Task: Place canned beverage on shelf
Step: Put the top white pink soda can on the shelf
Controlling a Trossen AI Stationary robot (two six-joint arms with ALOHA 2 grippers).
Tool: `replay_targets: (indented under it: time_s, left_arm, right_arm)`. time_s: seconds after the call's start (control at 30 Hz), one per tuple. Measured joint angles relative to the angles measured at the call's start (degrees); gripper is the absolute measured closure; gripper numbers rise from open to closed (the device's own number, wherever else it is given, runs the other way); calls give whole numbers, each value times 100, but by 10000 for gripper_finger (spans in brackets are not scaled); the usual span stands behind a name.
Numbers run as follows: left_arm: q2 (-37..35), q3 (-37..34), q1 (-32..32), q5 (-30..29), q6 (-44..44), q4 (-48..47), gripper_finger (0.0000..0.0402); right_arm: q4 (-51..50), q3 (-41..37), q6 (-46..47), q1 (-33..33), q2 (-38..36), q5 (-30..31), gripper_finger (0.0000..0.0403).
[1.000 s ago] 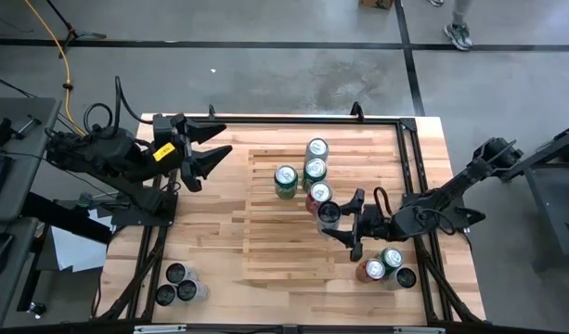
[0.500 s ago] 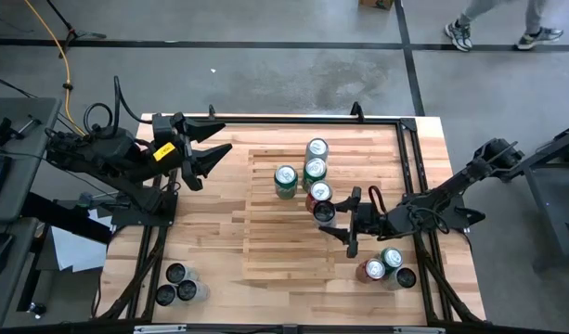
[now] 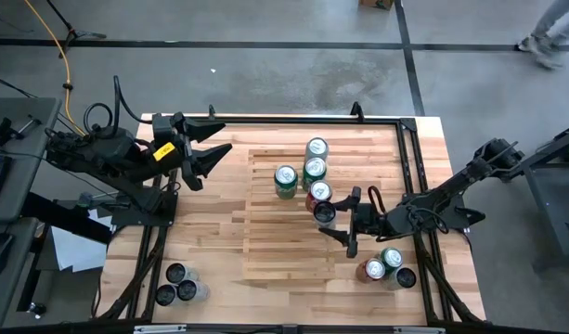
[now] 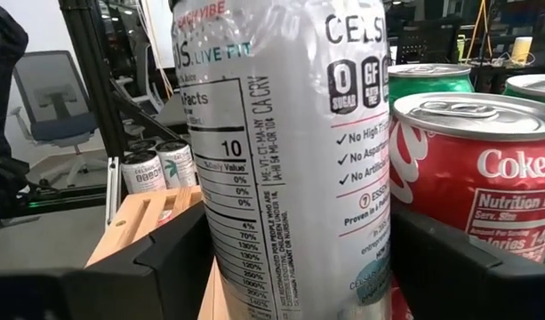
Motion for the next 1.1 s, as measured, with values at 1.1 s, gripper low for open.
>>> replay_targets:
  time_s: [1.1]
  left_arm:
    - [0, 2, 0, 2, 46, -2, 90]
  right_arm:
    - [-195, 9, 797, -81, -6, -256, 114]
